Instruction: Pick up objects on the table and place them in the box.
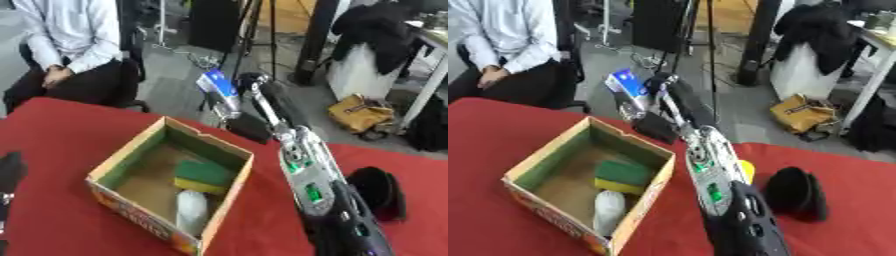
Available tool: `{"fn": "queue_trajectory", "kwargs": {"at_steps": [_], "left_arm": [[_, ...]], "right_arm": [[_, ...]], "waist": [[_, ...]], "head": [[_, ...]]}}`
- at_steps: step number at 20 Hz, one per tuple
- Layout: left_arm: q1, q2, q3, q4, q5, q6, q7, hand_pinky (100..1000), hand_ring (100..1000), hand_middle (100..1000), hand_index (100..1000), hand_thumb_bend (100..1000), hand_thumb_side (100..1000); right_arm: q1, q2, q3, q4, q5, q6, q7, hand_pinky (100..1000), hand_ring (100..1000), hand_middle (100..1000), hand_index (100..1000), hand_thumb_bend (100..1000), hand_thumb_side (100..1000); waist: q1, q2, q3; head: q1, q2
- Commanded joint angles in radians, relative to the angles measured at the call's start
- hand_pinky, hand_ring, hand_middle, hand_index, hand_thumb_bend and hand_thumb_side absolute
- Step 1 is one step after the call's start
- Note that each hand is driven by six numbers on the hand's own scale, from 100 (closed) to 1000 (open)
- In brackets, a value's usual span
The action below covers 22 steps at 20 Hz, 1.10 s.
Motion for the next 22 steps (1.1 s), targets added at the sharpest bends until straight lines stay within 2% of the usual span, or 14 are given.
{"fn": "queue_trajectory", "kwargs": {"at_steps": [1, 4, 5, 6, 11, 22], "left_arm": [[-0.016, -0.004, -0.005, -0.018, 0.009, -0.002, -0.008, 997, 942, 949, 855, 100, 911], [-0.021, -0.008, -0.007, -0.018, 0.013, -0.003, -0.012, 997, 942, 950, 855, 100, 911], [-0.021, -0.008, -0.007, -0.018, 0.014, -0.003, -0.014, 998, 943, 950, 855, 100, 912], [-0.021, -0.009, -0.008, -0.018, 0.015, -0.003, -0.015, 998, 943, 951, 855, 100, 913], [-0.028, -0.014, -0.013, -0.018, 0.022, -0.003, -0.022, 998, 944, 951, 855, 100, 911], [-0.035, -0.023, -0.022, -0.018, 0.037, -0.002, -0.037, 999, 945, 953, 855, 100, 914]], "right_arm": [[-0.028, -0.026, -0.002, 0.027, 0.028, -0.016, -0.032, 931, 887, 462, 627, 290, 811], [-0.031, -0.025, 0.0, 0.065, 0.053, -0.031, -0.061, 929, 886, 461, 625, 287, 811], [-0.032, -0.025, 0.001, 0.078, 0.06, -0.037, -0.068, 928, 885, 460, 623, 307, 778], [-0.032, -0.024, 0.001, 0.089, 0.068, -0.043, -0.079, 928, 885, 460, 624, 286, 808], [-0.029, -0.022, -0.004, 0.136, 0.118, -0.059, -0.145, 921, 879, 454, 611, 281, 814], [-0.035, -0.014, 0.0, 0.204, 0.185, -0.087, -0.239, 913, 870, 443, 598, 277, 806]], "waist": [[0.013, -0.01, 0.009], [0.015, -0.002, 0.02], [0.016, -0.001, 0.022], [0.016, 0.001, 0.023], [0.022, 0.01, 0.037], [0.032, 0.028, 0.055]], "head": [[-0.031, -0.026], [-0.05, -0.039], [-0.054, -0.042], [-0.061, -0.045], [-0.099, -0.067], [-0.136, -0.094]]}}
